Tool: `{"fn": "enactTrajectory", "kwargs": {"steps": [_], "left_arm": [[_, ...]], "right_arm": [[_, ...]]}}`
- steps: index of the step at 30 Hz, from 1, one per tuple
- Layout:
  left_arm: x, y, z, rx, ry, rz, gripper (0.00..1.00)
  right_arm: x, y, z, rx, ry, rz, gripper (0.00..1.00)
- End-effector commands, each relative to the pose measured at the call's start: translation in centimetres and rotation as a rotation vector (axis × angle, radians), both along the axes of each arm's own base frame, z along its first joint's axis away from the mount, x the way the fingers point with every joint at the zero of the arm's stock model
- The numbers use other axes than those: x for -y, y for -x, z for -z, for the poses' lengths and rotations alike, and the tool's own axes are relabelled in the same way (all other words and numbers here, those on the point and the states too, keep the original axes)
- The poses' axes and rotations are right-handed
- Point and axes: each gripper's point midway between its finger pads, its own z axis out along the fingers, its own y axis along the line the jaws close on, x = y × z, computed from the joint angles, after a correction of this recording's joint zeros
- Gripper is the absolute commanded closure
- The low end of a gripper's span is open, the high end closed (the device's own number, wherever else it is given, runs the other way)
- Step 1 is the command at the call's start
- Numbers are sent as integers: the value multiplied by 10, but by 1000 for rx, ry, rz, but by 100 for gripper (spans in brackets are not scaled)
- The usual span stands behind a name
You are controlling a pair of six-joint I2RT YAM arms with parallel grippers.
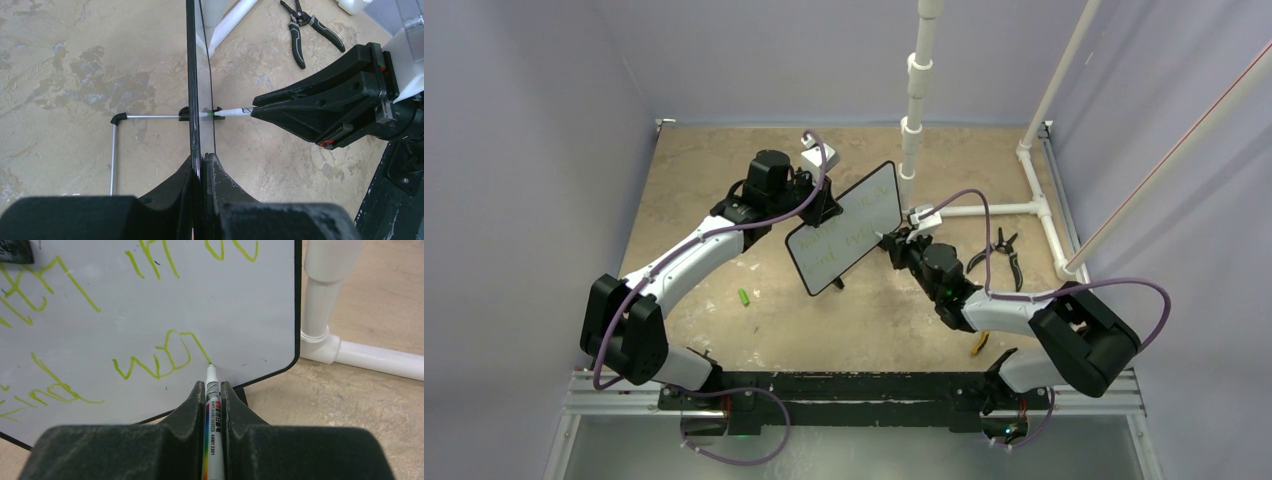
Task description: Write a sentence on the whiteboard
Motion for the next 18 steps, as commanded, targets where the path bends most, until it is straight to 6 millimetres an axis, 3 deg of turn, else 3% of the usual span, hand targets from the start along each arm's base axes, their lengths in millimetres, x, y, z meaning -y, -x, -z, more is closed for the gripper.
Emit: {"fn": "enactTrajectory", "kwargs": {"steps": [1, 9, 18], "left_arm": [[2, 8, 3, 16, -9, 49, 100], [2, 8, 3, 16, -7, 50, 100], [3, 9, 3, 14, -3, 54, 100]], "right_arm": [[-10, -10, -21, 26, -55, -1, 100], [-12, -9, -51, 113, -109, -15, 100], [-5, -2, -64, 155, -139, -12, 100]]}}
